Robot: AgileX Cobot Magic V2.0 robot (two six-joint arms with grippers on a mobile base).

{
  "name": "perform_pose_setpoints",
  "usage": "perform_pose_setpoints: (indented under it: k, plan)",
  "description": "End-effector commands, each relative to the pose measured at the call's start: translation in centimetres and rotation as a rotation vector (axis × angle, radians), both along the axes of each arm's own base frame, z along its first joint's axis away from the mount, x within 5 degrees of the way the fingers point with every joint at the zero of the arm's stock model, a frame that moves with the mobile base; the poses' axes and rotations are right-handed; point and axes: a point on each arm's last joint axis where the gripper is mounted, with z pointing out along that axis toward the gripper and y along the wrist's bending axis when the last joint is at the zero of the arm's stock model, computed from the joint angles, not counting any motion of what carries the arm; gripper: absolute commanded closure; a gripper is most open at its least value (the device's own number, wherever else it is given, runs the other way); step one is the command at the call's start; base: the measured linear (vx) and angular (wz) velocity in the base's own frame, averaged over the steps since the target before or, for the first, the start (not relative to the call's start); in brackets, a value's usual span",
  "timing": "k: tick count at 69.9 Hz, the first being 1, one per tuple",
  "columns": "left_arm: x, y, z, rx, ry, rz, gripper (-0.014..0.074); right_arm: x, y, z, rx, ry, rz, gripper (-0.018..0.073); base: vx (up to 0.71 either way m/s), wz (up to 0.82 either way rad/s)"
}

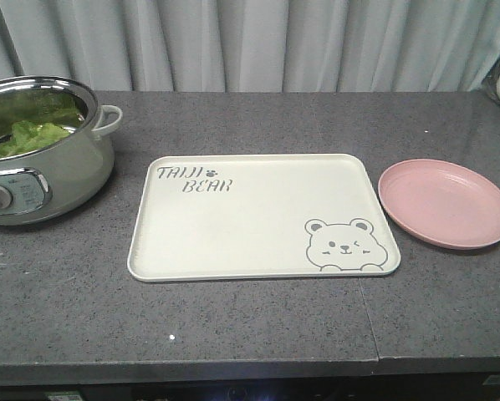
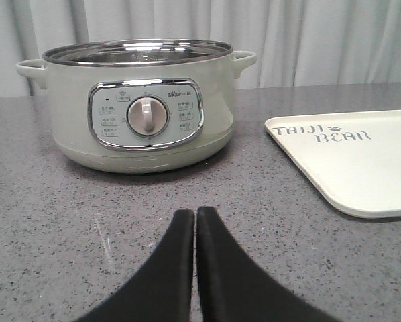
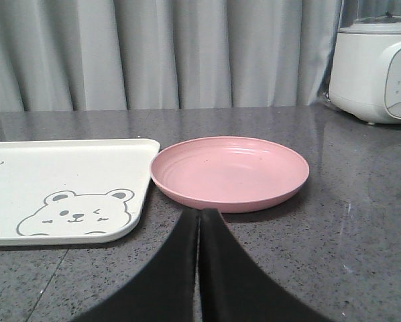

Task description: Transfer vegetables to tray and serve

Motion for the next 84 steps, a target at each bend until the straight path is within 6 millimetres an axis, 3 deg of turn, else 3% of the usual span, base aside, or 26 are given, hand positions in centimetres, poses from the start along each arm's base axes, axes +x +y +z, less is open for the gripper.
perform_pose_setpoints:
  k: [1, 84]
  plan:
    - [0.03, 0.01, -0.14, -0.013, -0.066, 0.003, 0.0602, 0.0, 0.04, 0.21, -0.004, -0.069, 0.003, 0.0562, 0.03, 0.0]
    - [0.03, 0.01, -0.14, -0.013, -0.066, 0.003, 0.0602, 0.0, 0.04, 0.21, -0.004, -0.069, 0.003, 0.0562, 0.01, 0.01]
